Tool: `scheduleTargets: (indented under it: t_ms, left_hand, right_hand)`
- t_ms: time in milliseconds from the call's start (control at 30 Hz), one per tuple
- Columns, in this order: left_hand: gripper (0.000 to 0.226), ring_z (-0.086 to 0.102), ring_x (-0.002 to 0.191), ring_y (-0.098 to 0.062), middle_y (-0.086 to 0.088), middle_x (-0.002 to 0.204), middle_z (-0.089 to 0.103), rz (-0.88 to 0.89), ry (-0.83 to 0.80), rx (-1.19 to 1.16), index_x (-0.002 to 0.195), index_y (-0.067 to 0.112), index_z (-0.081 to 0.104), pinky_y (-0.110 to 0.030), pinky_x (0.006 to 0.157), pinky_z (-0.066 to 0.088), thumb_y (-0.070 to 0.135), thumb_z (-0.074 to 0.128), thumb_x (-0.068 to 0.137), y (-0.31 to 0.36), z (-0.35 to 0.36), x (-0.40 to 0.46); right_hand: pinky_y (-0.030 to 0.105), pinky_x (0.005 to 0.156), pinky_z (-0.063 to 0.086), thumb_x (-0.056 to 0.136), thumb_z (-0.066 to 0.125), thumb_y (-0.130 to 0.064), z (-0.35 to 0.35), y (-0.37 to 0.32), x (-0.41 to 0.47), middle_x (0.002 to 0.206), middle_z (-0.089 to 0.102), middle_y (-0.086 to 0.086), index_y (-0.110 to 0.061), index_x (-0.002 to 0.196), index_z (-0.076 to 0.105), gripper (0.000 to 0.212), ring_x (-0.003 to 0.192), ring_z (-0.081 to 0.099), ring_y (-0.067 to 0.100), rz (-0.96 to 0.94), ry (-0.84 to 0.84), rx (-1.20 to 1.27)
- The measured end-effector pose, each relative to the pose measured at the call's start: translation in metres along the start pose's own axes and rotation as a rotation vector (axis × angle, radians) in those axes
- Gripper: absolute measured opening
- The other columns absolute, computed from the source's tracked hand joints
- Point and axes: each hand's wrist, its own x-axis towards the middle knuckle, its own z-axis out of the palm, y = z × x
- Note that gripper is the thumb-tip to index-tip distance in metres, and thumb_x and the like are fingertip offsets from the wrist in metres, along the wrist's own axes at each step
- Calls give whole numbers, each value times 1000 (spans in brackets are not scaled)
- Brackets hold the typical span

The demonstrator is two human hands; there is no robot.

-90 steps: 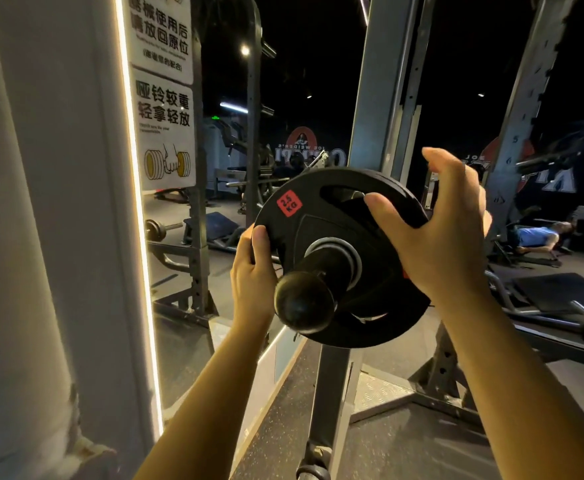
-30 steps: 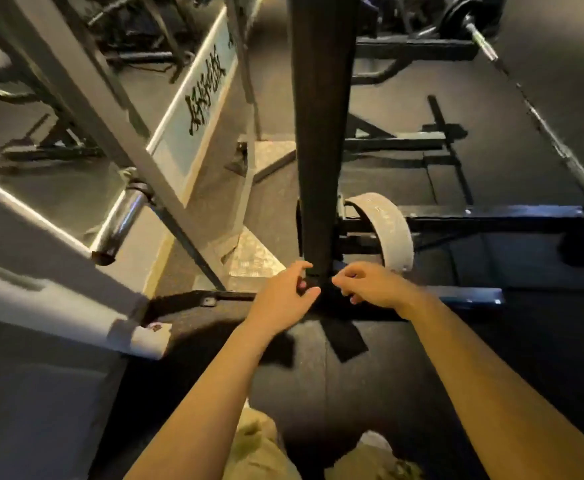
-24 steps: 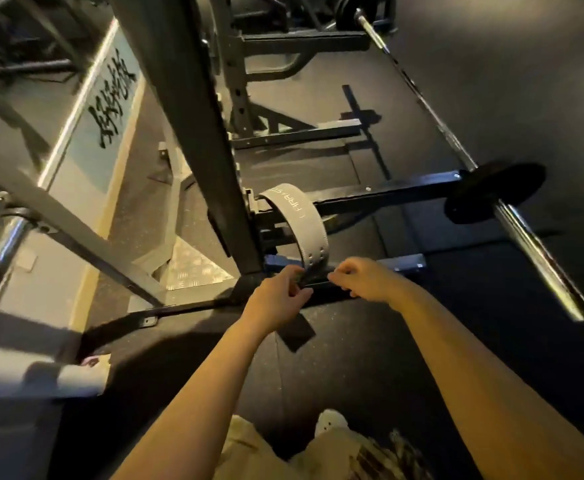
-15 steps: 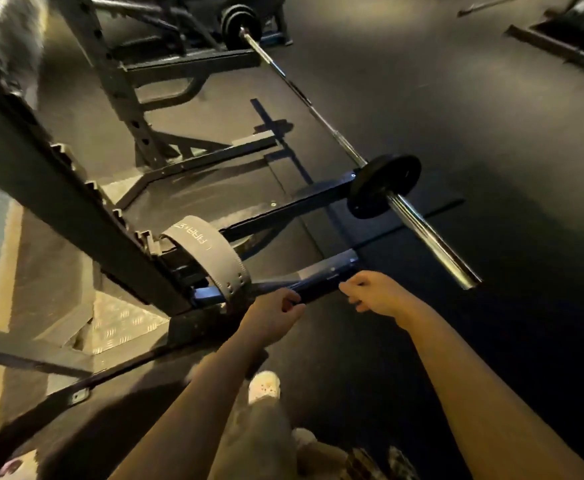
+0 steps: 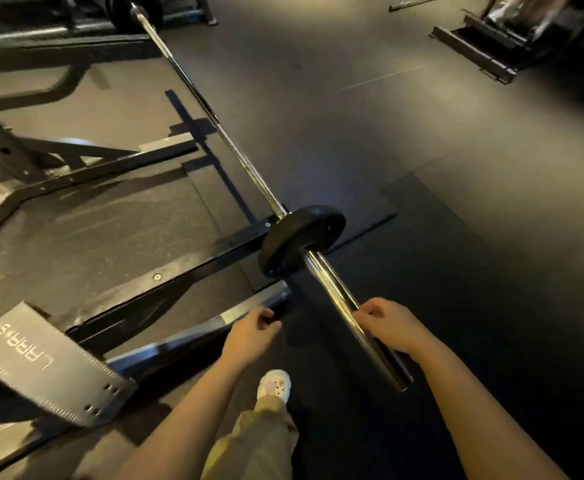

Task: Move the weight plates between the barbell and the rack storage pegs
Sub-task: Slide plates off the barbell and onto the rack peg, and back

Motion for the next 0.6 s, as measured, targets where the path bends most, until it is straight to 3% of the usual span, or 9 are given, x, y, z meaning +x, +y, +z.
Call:
scheduleTargets:
  t_ms: [100, 200, 267, 367, 433, 600]
  left_hand:
    - [49, 60, 94, -14, 2, 107, 60, -42, 75, -37, 134, 23, 42, -29, 78, 50, 35, 61, 91, 32, -5, 42]
    - [70, 55, 113, -23, -6, 129, 52, -40, 182, -10, 141, 25, 33, -39, 90, 50, 35, 69, 83, 63, -11, 82]
    - [79, 49, 120, -29, -7, 135, 43, -69, 213, -3, 143, 29, 28, -47, 95, 48, 34, 73, 78, 80, -13, 104]
    - [85, 42, 124, -31, -7, 139, 34, -79, 211, 317, 144, 28, 23, -47, 95, 46, 39, 73, 77, 98, -16, 130]
    - [77, 46, 120, -30, -8, 135, 40, -59, 229, 548, 140, 20, 29, -43, 93, 46, 38, 72, 78, 112, -16, 143]
    - [41, 64, 94, -28, -7, 107, 62, -96, 269, 753, 117, 13, 42, -37, 74, 48, 25, 64, 85, 137, -10, 160]
  right_hand:
    - [23, 70, 44, 94, 54, -38, -40, -1, 33, 100, 55, -9, -25, 120, 53, 29, 87, 54, 4, 21, 22, -42]
    - [23, 74, 45, 95, 54, -37, -70, 1, 56, 101, 52, -9, -23, 131, 47, 39, 85, 52, 3, 30, 26, -82]
    - [27, 81, 48, 94, 55, -37, -85, 1, 75, 112, 54, -5, -23, 136, 42, 45, 91, 55, 7, 20, 20, -139]
    - [30, 88, 48, 93, 57, -36, -99, -7, 114, 131, 50, 3, -24, 141, 35, 55, 110, 54, 15, -40, 12, -233]
    - [33, 94, 47, 91, 59, -36, -102, -15, 142, 138, 44, 3, -25, 143, 31, 60, 120, 49, 18, -138, -11, -300]
    - [42, 102, 42, 88, 62, -40, -103, -40, 203, 142, 37, 6, -24, 144, 29, 67, 128, 41, 24, -424, -86, -559]
